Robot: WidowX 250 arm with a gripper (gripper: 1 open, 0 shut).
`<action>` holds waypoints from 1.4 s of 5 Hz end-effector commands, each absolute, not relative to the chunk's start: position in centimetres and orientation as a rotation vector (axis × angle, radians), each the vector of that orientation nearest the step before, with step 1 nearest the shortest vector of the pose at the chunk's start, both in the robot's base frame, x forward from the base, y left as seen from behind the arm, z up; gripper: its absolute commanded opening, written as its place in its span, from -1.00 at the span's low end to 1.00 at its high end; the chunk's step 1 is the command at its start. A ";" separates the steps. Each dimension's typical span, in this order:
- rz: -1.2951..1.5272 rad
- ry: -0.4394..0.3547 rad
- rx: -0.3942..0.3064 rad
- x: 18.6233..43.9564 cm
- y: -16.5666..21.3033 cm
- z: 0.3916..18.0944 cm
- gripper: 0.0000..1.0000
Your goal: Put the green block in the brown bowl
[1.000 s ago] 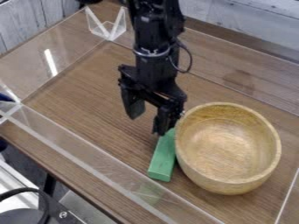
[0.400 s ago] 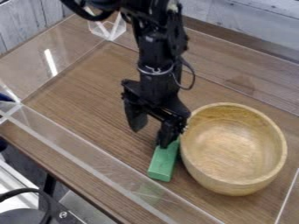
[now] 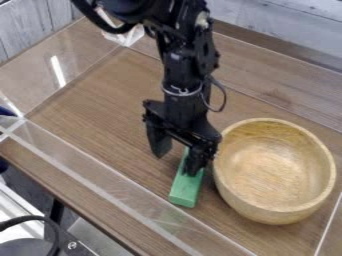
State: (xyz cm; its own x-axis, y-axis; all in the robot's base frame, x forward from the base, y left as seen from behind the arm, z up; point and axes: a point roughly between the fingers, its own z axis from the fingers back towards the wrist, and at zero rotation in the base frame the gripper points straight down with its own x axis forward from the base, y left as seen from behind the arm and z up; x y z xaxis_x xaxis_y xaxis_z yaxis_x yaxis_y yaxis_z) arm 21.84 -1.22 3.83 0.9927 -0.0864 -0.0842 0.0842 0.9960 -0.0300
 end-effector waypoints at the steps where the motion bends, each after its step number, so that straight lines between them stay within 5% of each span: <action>1: -0.085 0.047 -0.028 22.5 -1.5 4.3 1.00; 7: -0.069 0.053 -0.040 22.5 -1.8 4.1 1.00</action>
State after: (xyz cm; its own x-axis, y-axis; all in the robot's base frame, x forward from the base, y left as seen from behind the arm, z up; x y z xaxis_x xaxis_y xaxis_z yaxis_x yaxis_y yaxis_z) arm 22.01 -1.60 3.62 0.9949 -0.0633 -0.0782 0.0600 0.9973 -0.0429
